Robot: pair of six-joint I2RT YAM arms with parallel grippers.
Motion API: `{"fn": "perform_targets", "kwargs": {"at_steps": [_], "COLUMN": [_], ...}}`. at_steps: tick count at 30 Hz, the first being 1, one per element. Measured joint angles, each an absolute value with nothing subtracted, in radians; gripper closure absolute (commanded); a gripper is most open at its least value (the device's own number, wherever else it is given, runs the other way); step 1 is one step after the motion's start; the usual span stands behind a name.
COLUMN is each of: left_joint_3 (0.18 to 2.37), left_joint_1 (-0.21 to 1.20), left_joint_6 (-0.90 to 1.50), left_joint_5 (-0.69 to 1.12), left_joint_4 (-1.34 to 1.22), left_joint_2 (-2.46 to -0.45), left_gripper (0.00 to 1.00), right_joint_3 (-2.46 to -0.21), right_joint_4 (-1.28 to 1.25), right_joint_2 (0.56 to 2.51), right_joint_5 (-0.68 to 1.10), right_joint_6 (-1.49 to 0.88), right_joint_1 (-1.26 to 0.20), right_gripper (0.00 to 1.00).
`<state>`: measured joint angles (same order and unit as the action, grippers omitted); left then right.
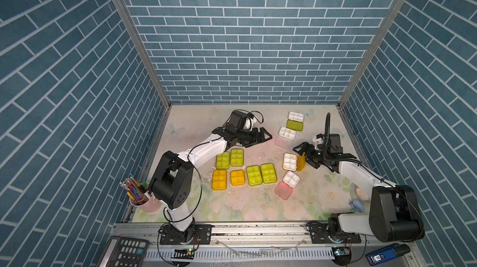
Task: Close pillboxes
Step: Close the lid on the pillbox.
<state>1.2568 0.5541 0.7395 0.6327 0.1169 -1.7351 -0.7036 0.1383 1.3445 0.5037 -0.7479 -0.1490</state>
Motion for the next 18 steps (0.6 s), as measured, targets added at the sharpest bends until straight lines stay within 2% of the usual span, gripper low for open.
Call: {"fn": "perform_targets", "kwargs": {"at_steps": [18], "left_joint_3": [1.248], "left_joint_1": [0.547], "left_joint_6": [0.809], "left_joint_5": [0.649], "left_joint_4": [0.06], "left_joint_2": [-1.739], "left_gripper": [0.1], "right_joint_3": [-0.811], "right_joint_4": [0.174], "right_joint_2": [1.448], "right_joint_5": [0.462], "right_joint_6": [-0.753], "right_joint_1": [-0.247], "right_gripper": [0.11]}}
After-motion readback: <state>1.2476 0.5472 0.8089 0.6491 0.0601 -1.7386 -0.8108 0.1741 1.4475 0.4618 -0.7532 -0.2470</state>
